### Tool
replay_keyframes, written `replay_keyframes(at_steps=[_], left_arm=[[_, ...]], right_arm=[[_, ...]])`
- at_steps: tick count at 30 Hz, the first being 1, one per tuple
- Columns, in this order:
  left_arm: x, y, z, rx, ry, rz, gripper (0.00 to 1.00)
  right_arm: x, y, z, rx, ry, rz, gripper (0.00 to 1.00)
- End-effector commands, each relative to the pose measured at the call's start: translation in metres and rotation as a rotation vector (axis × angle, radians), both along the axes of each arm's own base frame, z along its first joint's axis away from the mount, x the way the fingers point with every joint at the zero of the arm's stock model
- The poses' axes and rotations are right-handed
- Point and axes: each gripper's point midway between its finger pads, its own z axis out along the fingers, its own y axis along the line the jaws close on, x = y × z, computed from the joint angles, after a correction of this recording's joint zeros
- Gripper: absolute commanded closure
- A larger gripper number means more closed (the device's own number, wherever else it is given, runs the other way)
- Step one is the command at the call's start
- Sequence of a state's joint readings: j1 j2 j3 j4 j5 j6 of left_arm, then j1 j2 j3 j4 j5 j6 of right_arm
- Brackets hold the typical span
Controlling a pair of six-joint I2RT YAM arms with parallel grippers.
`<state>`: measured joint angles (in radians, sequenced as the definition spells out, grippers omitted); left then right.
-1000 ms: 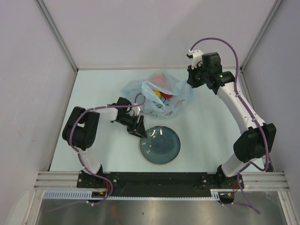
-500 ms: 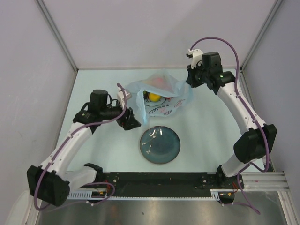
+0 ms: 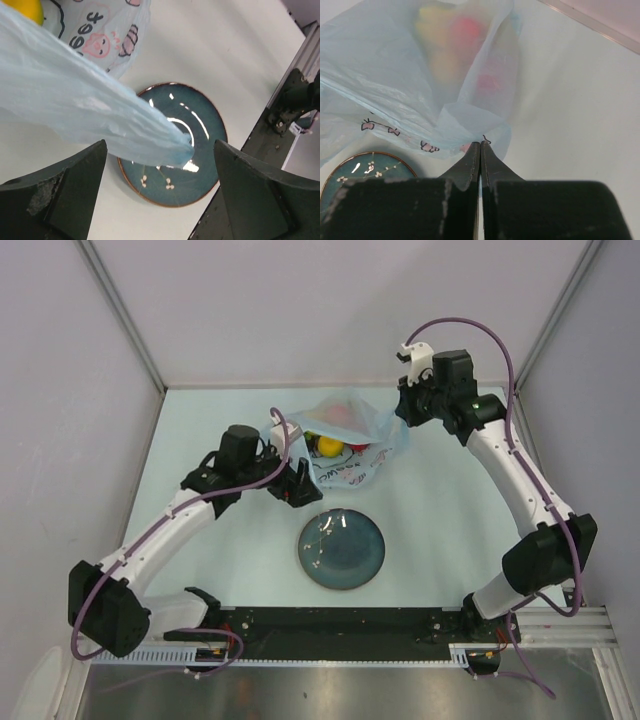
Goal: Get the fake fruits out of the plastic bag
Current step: Adjust the plastic bag at the center of the board.
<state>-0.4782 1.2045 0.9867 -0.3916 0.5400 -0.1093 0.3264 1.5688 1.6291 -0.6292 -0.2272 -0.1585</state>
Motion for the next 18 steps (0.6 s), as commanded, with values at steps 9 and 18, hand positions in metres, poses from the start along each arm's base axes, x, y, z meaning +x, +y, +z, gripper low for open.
replay_keyframes(at_steps=[9, 18], left_arm=[[0.043, -0.024, 0.013, -0.036, -0.007, 0.105, 0.48], [0.009, 0.030, 0.021, -0.024, -0.063, 0.041, 1.00]], right_arm=[[-0.004, 0.001, 0.019, 0.015, -0.071, 0.008, 1.00], [0.014, -0.044, 0.015, -0.017, -0.083, -0.141, 1.00]])
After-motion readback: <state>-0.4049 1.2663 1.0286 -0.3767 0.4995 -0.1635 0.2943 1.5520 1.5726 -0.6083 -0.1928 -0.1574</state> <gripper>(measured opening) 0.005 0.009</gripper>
